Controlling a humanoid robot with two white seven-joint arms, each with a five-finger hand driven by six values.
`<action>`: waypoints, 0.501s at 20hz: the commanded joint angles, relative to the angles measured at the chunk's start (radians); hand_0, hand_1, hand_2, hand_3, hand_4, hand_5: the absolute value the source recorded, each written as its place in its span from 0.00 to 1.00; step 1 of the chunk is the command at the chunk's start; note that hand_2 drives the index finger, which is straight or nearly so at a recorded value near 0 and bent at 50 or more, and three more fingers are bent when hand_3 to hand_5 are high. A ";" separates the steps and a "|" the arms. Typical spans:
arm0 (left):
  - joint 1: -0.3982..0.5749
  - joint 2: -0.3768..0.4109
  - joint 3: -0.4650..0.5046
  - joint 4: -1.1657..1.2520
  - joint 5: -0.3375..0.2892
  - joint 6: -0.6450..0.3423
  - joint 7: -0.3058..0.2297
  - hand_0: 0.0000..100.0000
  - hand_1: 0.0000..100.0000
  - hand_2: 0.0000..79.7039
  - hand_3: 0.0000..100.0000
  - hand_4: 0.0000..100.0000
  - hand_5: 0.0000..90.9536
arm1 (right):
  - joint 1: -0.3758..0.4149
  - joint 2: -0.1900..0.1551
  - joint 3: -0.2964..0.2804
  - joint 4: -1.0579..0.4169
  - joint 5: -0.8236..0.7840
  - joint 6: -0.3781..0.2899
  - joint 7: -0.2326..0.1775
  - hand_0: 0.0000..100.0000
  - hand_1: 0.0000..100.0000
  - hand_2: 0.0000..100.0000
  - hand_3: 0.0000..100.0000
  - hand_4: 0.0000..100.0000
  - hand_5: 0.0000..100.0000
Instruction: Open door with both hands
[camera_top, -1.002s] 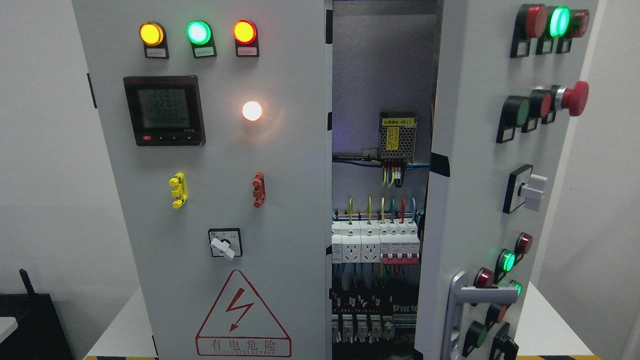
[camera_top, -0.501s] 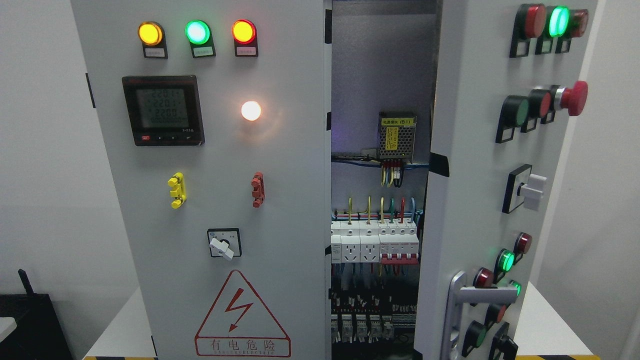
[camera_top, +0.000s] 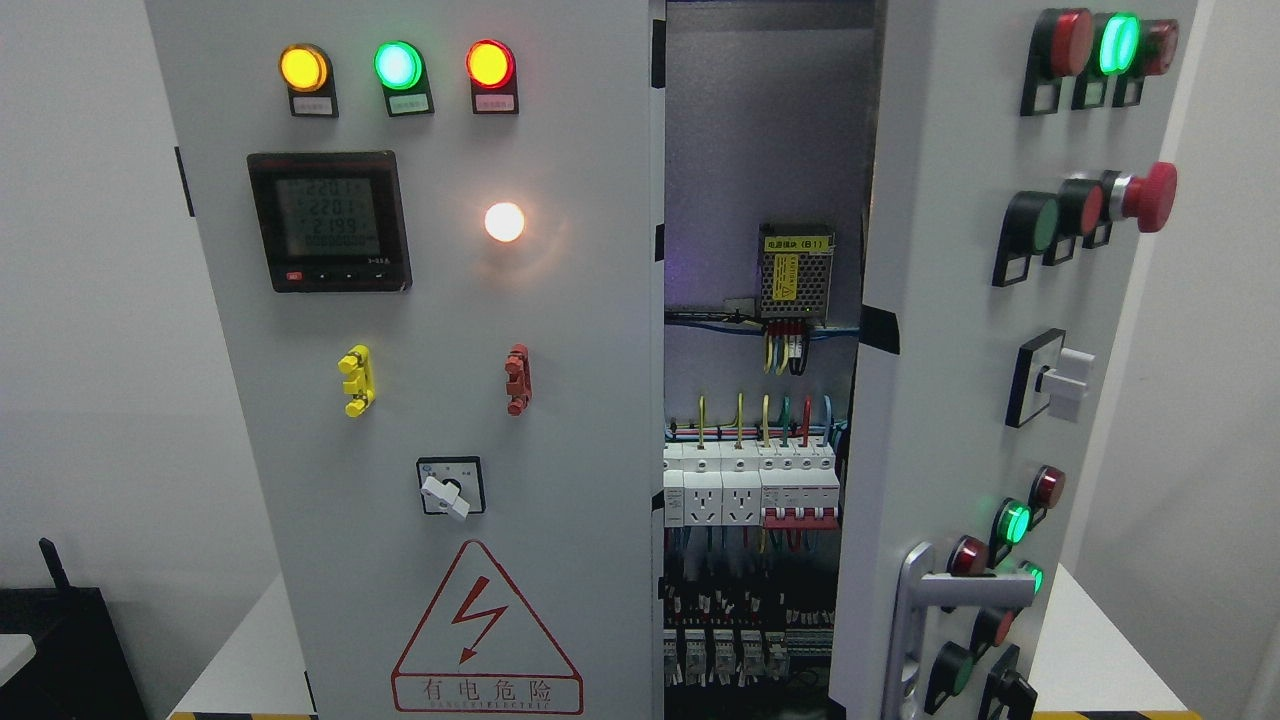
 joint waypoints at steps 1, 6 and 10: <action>0.283 0.146 -0.045 -0.692 0.072 -0.270 -0.005 0.00 0.00 0.00 0.00 0.03 0.00 | 0.000 -0.001 0.000 0.001 0.000 0.000 0.000 0.11 0.00 0.00 0.00 0.00 0.00; 0.369 0.272 0.039 -0.850 0.317 -0.541 -0.006 0.00 0.00 0.00 0.00 0.03 0.00 | 0.000 -0.001 0.000 0.000 0.000 0.000 0.000 0.11 0.00 0.00 0.00 0.00 0.00; 0.369 0.416 0.165 -0.955 0.527 -0.545 -0.008 0.00 0.00 0.00 0.00 0.03 0.00 | 0.000 -0.001 0.000 -0.001 0.000 0.000 0.000 0.11 0.00 0.00 0.00 0.00 0.00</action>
